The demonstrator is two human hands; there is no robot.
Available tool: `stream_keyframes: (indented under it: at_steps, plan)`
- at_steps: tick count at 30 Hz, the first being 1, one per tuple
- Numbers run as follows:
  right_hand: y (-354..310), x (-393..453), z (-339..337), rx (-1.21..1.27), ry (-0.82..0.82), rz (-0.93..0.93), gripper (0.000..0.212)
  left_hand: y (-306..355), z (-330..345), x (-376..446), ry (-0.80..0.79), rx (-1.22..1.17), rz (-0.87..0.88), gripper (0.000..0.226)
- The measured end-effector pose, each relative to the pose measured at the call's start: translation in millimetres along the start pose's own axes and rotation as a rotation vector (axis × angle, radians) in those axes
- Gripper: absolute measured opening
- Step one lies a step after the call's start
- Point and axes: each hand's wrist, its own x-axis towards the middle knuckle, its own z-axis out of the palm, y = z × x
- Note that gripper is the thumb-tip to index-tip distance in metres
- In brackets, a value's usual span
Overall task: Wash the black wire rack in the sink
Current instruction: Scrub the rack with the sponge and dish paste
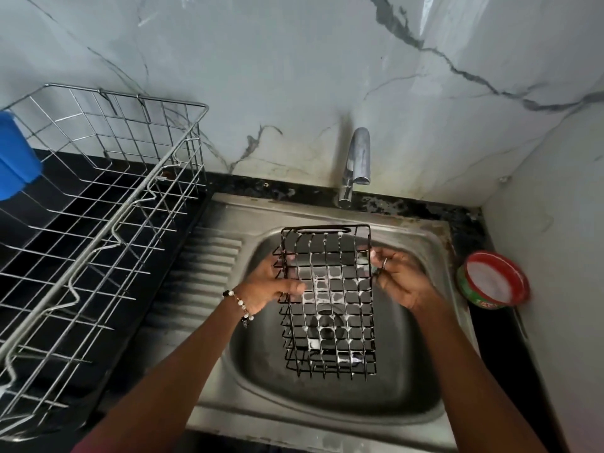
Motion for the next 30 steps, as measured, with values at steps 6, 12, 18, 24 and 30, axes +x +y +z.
stream_keyframes:
  at_steps: [6, 12, 18, 24, 30]
  plan:
    - [-14.9, 9.1, 14.9, -0.086, 0.570, -0.261, 0.025, 19.7, 18.4, -2.7, 0.177, 0.487, 0.044, 0.111]
    - [-28.0, -3.0, 59.5, -1.027, 0.540, -0.441, 0.023, 40.8, 46.6, -10.1, 0.382, 0.804, 0.156, 0.083]
    - [-9.0, -24.5, 106.1, -1.313, 0.494, -0.720, 0.049, 44.8, 56.4, -7.3, 0.478, 0.888, 0.213, 0.085]
    - [-5.7, -32.0, 122.4, -1.475, -0.030, -1.032, 0.045, 43.1, 56.3, -3.9, 0.512, 0.898, 0.273, 0.079]
    - [-33.8, -6.5, 45.4, -1.418, 0.221, -0.824, 0.062, 43.4, 41.1, -4.1, 0.491, 0.879, 0.202, 0.092]
